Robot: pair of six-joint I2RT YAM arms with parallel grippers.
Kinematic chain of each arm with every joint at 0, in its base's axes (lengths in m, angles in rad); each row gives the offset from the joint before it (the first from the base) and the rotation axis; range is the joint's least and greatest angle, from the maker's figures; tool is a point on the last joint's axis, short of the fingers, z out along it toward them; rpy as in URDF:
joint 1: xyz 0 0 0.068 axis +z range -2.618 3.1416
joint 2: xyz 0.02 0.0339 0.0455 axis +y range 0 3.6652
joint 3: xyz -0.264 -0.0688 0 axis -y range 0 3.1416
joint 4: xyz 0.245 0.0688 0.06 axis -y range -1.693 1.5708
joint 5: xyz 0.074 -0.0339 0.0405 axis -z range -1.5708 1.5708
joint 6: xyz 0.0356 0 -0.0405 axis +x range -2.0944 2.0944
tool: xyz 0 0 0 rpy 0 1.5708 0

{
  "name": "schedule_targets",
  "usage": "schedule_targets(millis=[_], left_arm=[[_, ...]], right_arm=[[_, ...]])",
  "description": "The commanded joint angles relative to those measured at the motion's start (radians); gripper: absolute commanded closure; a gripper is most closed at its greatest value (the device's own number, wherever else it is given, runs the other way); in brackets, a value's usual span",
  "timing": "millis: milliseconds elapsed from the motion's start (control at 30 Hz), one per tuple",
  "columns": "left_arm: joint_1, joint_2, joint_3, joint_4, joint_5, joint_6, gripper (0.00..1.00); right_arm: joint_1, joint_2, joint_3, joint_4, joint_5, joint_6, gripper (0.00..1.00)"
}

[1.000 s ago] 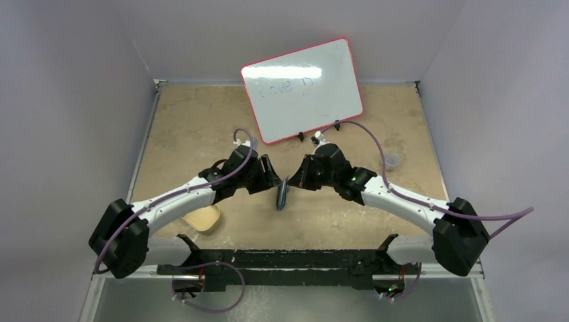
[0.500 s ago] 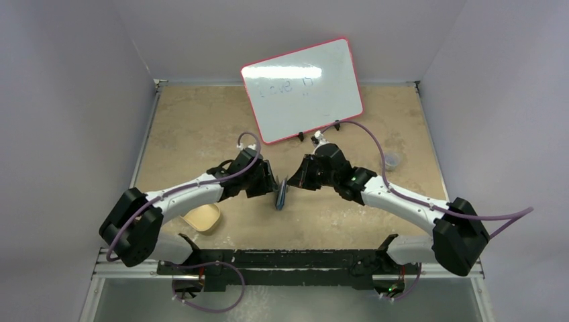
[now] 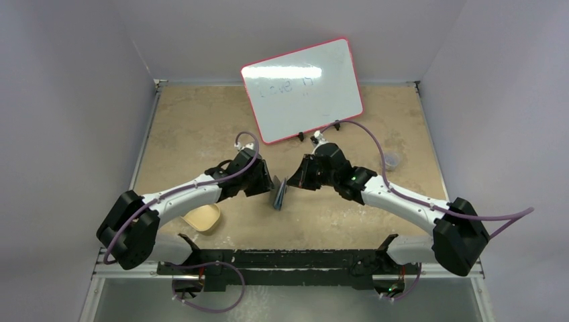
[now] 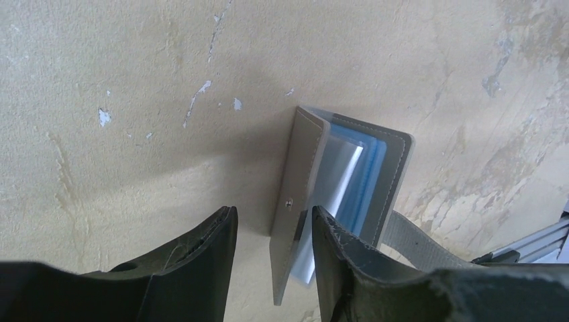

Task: Put the credit cards into the card holder
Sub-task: Open the card holder at the center of the board.

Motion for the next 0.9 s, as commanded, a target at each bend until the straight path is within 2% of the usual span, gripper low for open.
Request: schedule_targets(millis=[0,167,300,433,567,867], left_arm=[[0.005,-0.017,-0.001,0.012,-0.022,0.01,0.57],[0.005,-0.014,-0.003,0.005,-0.035,0.012,0.66],[0.005,-0.009,-0.002,0.001,-0.032,0.017,0.68],[0.005,-0.014,0.0,0.004,-0.021,0.005,0.65],[0.005,-0.034,-0.014,0.068,0.051,-0.041,0.6],[0.006,-0.039,-0.011,0.059,0.052,-0.045,0.57]], right_arm=[[-0.006,-0.009,0.036,-0.001,-0.012,-0.006,1.0],[-0.011,-0.01,0.031,-0.038,0.032,-0.021,0.99],[-0.023,-0.021,0.022,-0.053,0.037,-0.031,0.99],[-0.027,-0.031,0.018,-0.037,0.019,-0.027,0.99],[-0.028,-0.028,0.034,0.008,-0.042,-0.017,0.99],[-0.032,0.003,0.015,0.052,-0.072,-0.003,0.99]])
